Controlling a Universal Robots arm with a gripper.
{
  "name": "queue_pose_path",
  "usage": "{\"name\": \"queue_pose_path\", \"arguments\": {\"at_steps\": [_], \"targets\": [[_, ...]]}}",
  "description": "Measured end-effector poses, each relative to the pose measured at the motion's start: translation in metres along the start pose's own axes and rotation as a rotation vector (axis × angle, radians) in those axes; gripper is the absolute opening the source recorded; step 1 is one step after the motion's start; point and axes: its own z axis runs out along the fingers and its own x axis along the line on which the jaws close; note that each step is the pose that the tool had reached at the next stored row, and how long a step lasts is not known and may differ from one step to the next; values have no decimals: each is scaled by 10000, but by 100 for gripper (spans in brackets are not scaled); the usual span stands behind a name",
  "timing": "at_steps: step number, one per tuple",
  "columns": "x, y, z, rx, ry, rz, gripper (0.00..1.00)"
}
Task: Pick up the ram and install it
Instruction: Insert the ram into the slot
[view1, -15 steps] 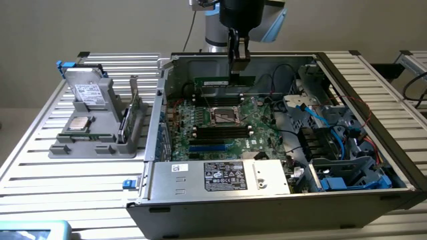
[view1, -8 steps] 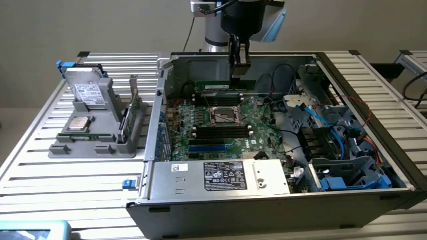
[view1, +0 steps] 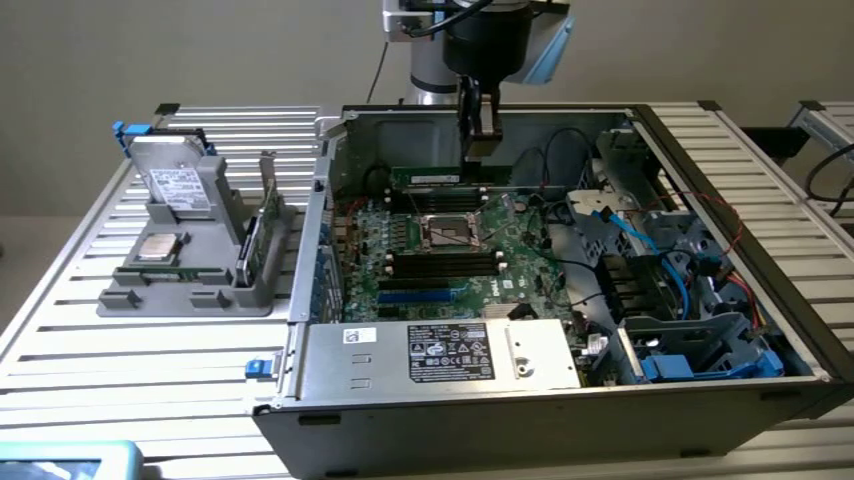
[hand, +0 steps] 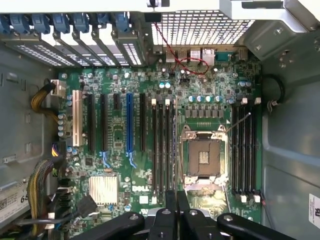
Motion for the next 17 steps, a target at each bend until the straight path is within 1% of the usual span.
{"name": "queue_pose_path", "arguments": {"at_steps": [4, 5, 8, 10, 11, 12, 13, 15, 16, 17], "targets": [[6, 0, 19, -1, 4, -1, 12], [6, -1, 27, 0, 14, -1, 12], [5, -3, 58, -5, 69, -2, 12], [5, -13, 75, -5, 116, -3, 12], [4, -18, 82, -5, 152, -2, 12], [4, -20, 87, -3, 208, 2, 12], [5, -21, 92, -1, 282, 5, 12], [5, -21, 97, 2, 454, 15, 12], [4, -22, 105, 0, 490, 18, 12], [4, -22, 113, -19, 492, 21, 12]]}}
